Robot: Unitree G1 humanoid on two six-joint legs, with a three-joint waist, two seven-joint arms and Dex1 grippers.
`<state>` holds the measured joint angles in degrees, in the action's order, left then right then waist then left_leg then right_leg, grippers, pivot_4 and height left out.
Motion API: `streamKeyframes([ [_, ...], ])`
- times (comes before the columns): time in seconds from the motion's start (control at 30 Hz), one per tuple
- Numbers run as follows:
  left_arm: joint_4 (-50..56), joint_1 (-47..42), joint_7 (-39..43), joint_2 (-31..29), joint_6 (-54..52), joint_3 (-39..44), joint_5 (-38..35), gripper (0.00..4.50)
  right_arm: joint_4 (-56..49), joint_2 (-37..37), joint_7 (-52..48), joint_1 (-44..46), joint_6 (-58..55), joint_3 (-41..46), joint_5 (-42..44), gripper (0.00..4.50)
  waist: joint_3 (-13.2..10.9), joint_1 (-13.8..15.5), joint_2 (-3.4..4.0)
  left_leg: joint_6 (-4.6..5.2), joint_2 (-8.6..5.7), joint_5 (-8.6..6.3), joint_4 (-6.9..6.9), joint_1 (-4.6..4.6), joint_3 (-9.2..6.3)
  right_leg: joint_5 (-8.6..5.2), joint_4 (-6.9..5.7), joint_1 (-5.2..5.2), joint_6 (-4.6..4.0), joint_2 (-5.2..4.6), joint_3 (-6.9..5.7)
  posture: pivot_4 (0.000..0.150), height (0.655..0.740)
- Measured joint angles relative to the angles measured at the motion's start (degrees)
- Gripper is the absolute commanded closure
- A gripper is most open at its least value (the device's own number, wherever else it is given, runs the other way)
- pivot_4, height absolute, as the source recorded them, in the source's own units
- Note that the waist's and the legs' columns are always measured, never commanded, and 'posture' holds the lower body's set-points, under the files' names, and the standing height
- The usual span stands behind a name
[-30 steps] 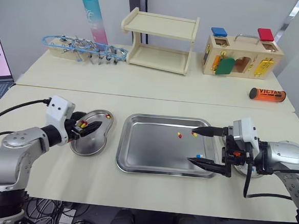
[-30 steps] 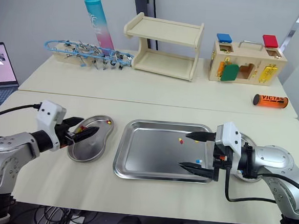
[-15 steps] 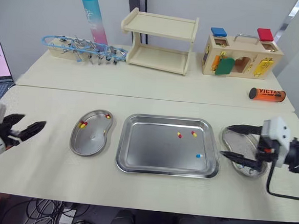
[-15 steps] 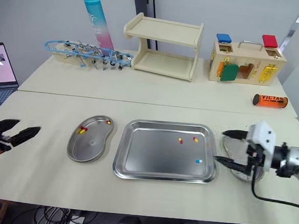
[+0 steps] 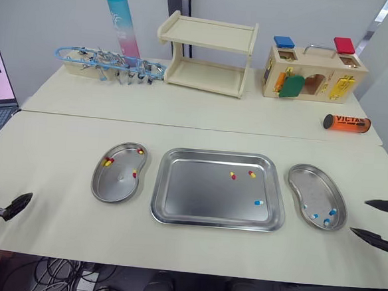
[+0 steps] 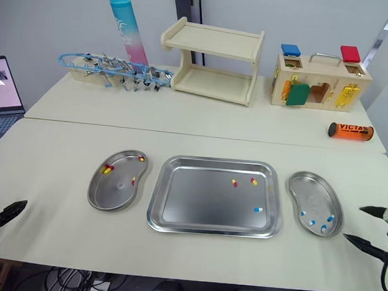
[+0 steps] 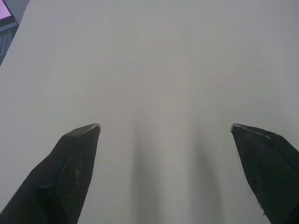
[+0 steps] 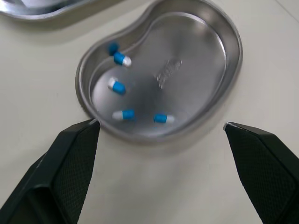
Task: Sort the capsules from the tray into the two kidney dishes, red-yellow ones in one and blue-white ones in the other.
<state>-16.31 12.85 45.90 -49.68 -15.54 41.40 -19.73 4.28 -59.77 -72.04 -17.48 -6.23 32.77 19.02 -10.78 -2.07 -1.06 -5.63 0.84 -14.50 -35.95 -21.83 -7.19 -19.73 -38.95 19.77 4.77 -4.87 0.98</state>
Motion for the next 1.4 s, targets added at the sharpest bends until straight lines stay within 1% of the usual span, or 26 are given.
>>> streamKeyframes([
  [0.23, -1.6, 0.29, 0.95, 0.0, 0.94, 0.0, 0.0, 0.02, 3.38, -0.93, -0.41, 1.02, -0.1, 0.26, 0.01, 0.0, 0.0, -0.31, 0.01, 0.0, 0.0, 0.0, 0.0, 0.06, 0.0, 0.0, -0.01, -0.06, 0.0, 0.0, 0.0, 0.15, 0.74],
  [0.53, -1.46, 0.99, 1.25, 0.01, 1.02, 0.0, -0.56, 0.02, 4.11, -2.01, -1.71, 1.83, 0.25, -0.28, -0.33, 0.0, 0.01, -0.25, 0.01, 0.0, 0.0, 0.0, 0.0, 0.06, 0.01, 0.0, 0.0, -0.06, 0.0, 0.0, 0.0, 0.15, 0.74],
  [0.9, 0.99, 2.5, 4.71, 0.02, 1.84, 0.0, -1.9, 0.02, 4.73, -2.42, -2.81, 3.6, 0.6, -1.06, -1.28, 0.0, 0.01, -0.28, 0.01, 0.0, 0.01, 0.0, 0.0, 0.06, 0.01, 0.0, 0.0, -0.07, 0.0, 0.0, 0.0, 0.15, 0.74],
  [0.97, 2.38, 2.57, 5.23, 0.02, 2.31, 0.0, -2.29, 0.02, 4.6, -2.42, -2.77, 4.49, 0.6, -1.56, -1.27, 0.0, 0.01, -0.25, 0.01, 0.0, 0.01, 0.0, -0.01, 0.06, 0.01, 0.0, 0.0, -0.07, 0.0, 0.0, 0.0, 0.15, 0.74],
  [1.03, 6.77, 1.9, 6.71, 0.01, 1.37, -0.59, -4.15, 0.02, 3.67, -2.42, -2.7, 5.53, 0.52, -2.18, -1.18, 0.0, 0.01, -0.22, 0.01, -0.01, 0.01, 0.0, -0.02, 0.06, 0.0, 0.0, 0.0, -0.1, 0.0, 0.0, -0.01, 0.15, 0.74],
  [1.2, 17.41, -1.37, 8.76, -0.12, -3.52, -5.57, -7.46, 0.02, -0.62, -2.37, -2.91, 6.09, -0.75, -3.45, -0.07, 0.0, 0.0, 0.18, 0.01, -0.01, 0.01, 0.0, -0.02, 0.03, 0.0, 0.0, 0.01, -0.09, 0.0, 0.0, -0.01, 0.15, 0.74],
  [1.4, 27.2, -6.16, 8.72, -0.13, -8.95, -12.08, -9.97, 0.02, -12.65, -0.9, -1.88, 5.78, -7.53, -3.65, 4.92, 0.0, 0.0, 0.18, 0.01, -0.01, 0.01, 0.01, -0.03, 0.04, -0.02, 0.0, 0.01, -0.11, 0.0, 0.0, -0.02, 0.15, 0.74],
])
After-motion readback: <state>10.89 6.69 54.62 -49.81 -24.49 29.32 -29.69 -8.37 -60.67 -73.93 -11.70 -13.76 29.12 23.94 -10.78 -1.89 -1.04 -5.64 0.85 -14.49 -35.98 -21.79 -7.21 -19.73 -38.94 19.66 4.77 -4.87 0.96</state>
